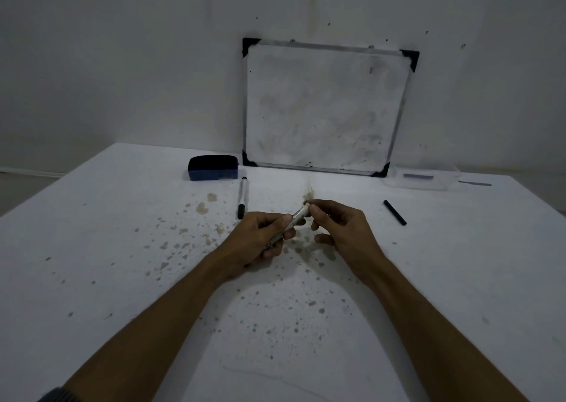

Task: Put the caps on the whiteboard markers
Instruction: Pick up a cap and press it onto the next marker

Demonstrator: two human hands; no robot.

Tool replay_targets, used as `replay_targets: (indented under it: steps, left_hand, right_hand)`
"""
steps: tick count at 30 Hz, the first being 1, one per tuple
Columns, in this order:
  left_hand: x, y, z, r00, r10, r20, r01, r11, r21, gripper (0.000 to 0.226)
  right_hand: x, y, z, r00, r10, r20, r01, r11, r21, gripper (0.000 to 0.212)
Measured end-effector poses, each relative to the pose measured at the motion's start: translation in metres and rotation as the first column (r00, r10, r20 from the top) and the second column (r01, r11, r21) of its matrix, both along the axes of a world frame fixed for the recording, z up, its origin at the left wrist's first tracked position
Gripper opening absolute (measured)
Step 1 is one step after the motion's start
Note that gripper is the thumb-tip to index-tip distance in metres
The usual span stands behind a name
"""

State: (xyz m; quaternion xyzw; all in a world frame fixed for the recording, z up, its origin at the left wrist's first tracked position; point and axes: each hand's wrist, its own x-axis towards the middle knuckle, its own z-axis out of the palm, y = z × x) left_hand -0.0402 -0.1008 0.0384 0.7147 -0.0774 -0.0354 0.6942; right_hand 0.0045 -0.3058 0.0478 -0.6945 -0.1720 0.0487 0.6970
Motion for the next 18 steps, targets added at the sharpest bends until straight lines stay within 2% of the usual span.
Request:
replay_targets:
  steps: [4, 7, 9, 12, 14, 18]
  left_hand:
    - [0.000, -0.012, 0.005, 0.992, 0.128, -0.003, -0.127, 0.989, 0.069, 0.035]
    - [0.002, -0.024, 0.015, 0.972, 0.217, -0.086, -0.229, 0.957, -0.175, 0.031]
    - [0.005, -0.027, 0.019, 0.954, 0.266, -0.142, -0.295, 0.919, -0.262, 0.030]
    - [0.013, -0.030, 0.025, 0.936, 0.315, -0.156, -0.343, 0.916, -0.207, 0.028]
    - [0.020, -0.034, 0.030, 0.944, 0.297, -0.144, -0.318, 0.936, -0.154, 0.028]
    - [0.039, -0.044, 0.035, 0.955, 0.265, -0.137, -0.282, 0.951, -0.127, 0.031]
  right_hand:
    - [0.004, 0.003, 0.001, 0.997, -0.058, 0.048, 0.061, 0.996, -0.069, 0.027]
    - [-0.001, 0.011, -0.001, 0.967, -0.224, 0.117, 0.241, 0.958, -0.154, 0.041]
    - [-0.006, 0.014, 0.001, 0.950, -0.284, 0.130, 0.306, 0.932, -0.194, 0.045]
    - [-0.015, 0.014, 0.005, 0.969, -0.212, 0.128, 0.241, 0.927, -0.286, 0.043]
    - [-0.017, 0.014, 0.006, 0.972, -0.188, 0.142, 0.228, 0.904, -0.362, 0.038]
    - [-0.014, 0.006, 0.009, 0.963, -0.238, 0.124, 0.267, 0.892, -0.364, 0.027]
